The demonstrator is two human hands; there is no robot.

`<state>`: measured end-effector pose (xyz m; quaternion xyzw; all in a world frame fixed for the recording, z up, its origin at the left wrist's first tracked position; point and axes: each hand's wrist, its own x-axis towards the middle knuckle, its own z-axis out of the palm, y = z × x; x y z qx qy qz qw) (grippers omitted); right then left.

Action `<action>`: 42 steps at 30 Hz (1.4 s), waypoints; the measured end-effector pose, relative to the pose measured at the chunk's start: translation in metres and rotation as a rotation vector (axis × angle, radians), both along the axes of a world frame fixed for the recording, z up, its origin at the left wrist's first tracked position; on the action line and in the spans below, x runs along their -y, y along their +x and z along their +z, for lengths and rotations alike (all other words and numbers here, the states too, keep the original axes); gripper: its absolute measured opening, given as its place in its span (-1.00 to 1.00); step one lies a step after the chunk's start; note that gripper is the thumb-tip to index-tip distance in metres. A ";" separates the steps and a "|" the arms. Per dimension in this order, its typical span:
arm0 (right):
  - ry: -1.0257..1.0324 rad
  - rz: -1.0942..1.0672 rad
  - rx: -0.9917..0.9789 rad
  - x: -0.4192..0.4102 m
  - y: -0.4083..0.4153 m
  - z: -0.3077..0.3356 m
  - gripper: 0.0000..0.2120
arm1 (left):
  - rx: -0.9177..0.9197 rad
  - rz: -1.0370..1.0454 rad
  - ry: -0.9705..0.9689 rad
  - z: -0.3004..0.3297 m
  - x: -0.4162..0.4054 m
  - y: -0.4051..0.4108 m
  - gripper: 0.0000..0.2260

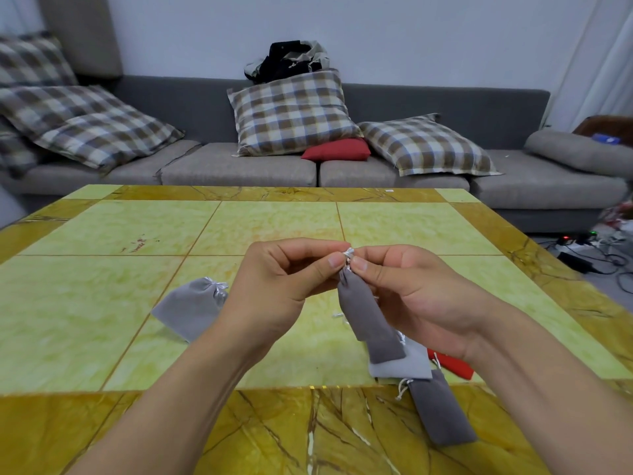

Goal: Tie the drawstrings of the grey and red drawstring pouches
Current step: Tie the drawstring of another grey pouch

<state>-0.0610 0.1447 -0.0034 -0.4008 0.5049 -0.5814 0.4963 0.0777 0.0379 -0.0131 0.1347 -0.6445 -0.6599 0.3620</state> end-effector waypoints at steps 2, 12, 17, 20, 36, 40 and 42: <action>0.005 0.004 -0.009 0.000 0.000 -0.001 -0.68 | -0.016 0.025 -0.035 0.001 -0.001 -0.001 -0.83; -0.037 -0.130 -0.314 0.001 0.002 -0.002 -0.70 | 0.091 0.236 -0.393 -0.003 0.002 0.001 -0.93; -0.012 -0.106 -0.134 0.004 0.005 -0.004 -0.79 | 0.058 0.187 -0.367 0.001 0.004 0.003 -0.91; -0.010 -0.089 -0.026 0.003 0.005 -0.001 -0.83 | 0.071 0.175 -0.472 0.004 0.003 0.005 -0.88; 0.192 -0.272 0.296 0.003 0.011 0.002 -0.96 | 0.159 0.195 -1.399 0.009 0.006 0.012 -0.78; 0.206 -0.281 0.411 0.000 0.009 0.009 -0.82 | 0.131 0.274 -1.404 0.007 0.004 0.010 -0.85; 0.199 -0.263 0.481 -0.002 0.010 0.013 -0.83 | 0.108 0.310 -1.349 0.004 0.003 0.009 -0.90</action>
